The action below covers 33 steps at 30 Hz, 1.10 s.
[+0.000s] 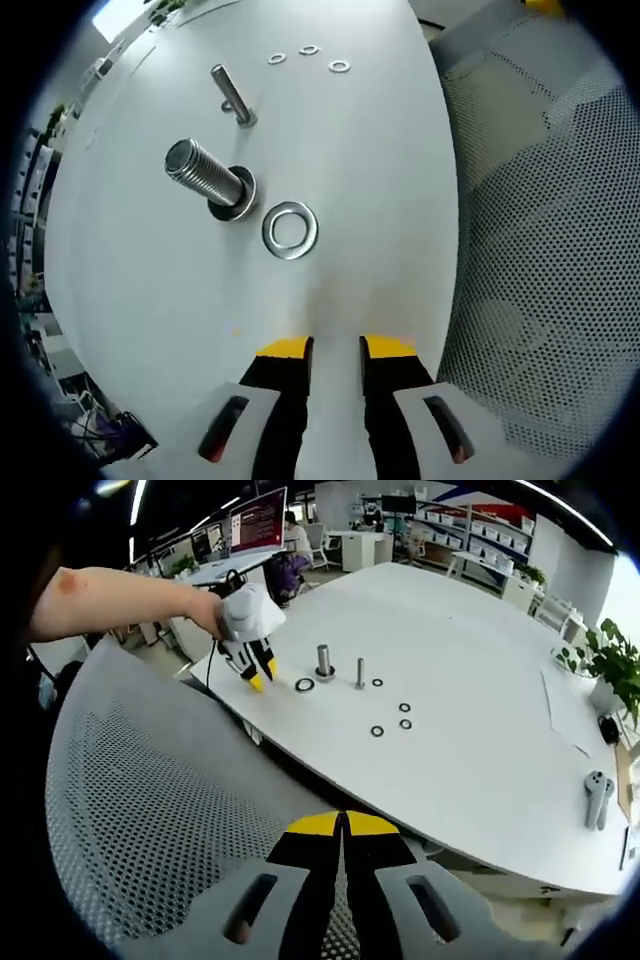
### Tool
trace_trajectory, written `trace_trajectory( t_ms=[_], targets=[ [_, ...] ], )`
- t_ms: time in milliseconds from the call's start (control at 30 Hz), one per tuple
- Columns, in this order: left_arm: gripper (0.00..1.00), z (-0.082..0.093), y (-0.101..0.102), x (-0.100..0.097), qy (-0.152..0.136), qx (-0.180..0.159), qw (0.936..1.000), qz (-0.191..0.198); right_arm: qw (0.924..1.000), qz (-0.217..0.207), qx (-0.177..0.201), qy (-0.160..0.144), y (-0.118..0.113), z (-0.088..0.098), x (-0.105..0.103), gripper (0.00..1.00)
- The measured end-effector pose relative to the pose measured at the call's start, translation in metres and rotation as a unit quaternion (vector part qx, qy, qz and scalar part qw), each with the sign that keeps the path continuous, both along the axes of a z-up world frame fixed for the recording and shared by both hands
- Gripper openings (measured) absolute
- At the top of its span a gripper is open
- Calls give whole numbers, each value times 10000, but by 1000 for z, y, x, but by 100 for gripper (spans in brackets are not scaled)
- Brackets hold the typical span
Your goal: Place the washer onto the threaded stud by aligning its center hole with the stud, sliding it down to the base, and recovering from edge contact or off-axis alignment until the washer reaches the visible bottom stop.
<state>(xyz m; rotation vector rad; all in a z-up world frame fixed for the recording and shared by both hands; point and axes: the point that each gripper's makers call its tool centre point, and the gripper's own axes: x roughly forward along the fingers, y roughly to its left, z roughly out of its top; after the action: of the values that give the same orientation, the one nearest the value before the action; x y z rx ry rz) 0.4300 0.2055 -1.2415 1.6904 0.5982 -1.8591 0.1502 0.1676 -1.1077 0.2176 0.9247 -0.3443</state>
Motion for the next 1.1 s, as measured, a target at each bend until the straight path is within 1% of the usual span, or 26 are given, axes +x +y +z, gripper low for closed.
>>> trace_trajectory(
  t_ms=[67, 100, 133, 200, 233, 300, 333, 367, 433, 500, 533, 633, 667, 733, 867, 1067, 1100],
  targets=[
    [34, 0, -7, 0, -22, -146, 9999, -78, 10000, -5, -2, 2, 0, 0, 0, 4],
    [38, -1, -10, 2, -21, -126, 9999, -28, 10000, -5, 5, 17, 0, 0, -1, 4],
    [39, 1, -9, -2, -5, -94, 10000, 20, 10000, -13, 0, 14, 0, 0, -1, 4],
    [38, 0, -9, -5, 80, -25, 9999, 87, 10000, -17, -31, -3, -1, 1, -1, 4],
    [38, 0, -11, -7, 182, -9, 9995, 238, 10000, -13, -40, -3, -1, 1, -1, 4],
    [38, -1, -19, -13, 405, -82, 9985, 348, 9999, 3, -142, -27, -3, 2, 0, 4],
    [39, 0, -25, -12, 403, -165, 9984, 357, 9999, 3, -155, -38, -4, 2, 0, 4],
    [39, -1, -27, -12, 431, -169, 9981, 402, 9999, 4, -144, -35, -4, 2, 0, 4],
    [38, 1, -32, -19, 490, -236, 9973, 503, 9999, 8, -129, -18, -4, 2, -1, 4],
    [37, 1, -40, -21, 523, -271, 9968, 547, 9999, 10, -133, -27, -4, 2, -1, 4],
    [35, 0, -41, -23, 545, -300, 9967, 519, 9999, 11, -134, -28, -4, 2, -1, 4],
    [24, 1, -48, -30, 621, -405, 9954, 601, 9999, 17, -144, -36, -4, 2, 0, 4],
    [23, 2, -48, -34, 594, -429, 9954, 623, 9999, 15, -148, -44, -4, 2, 0, 4],
    [21, 2, -51, -38, 639, -455, 9945, 695, 9999, 25, -147, -44, -4, 2, 0, 4],
    [22, 1, -56, -38, 610, -437, 9941, 787, 9999, 62, -139, -36, -4, 2, 1, 4],
    [28, 1, -57, -41, 714, -558, 9921, 865, 9999, 77, -132, -34, -4, 2, 1, 4],
    [30, 1, -59, -42, 764, -637, 9905, 953, 9999, 78, -134, -38, -4, 2, 1, 4]
  ],
)
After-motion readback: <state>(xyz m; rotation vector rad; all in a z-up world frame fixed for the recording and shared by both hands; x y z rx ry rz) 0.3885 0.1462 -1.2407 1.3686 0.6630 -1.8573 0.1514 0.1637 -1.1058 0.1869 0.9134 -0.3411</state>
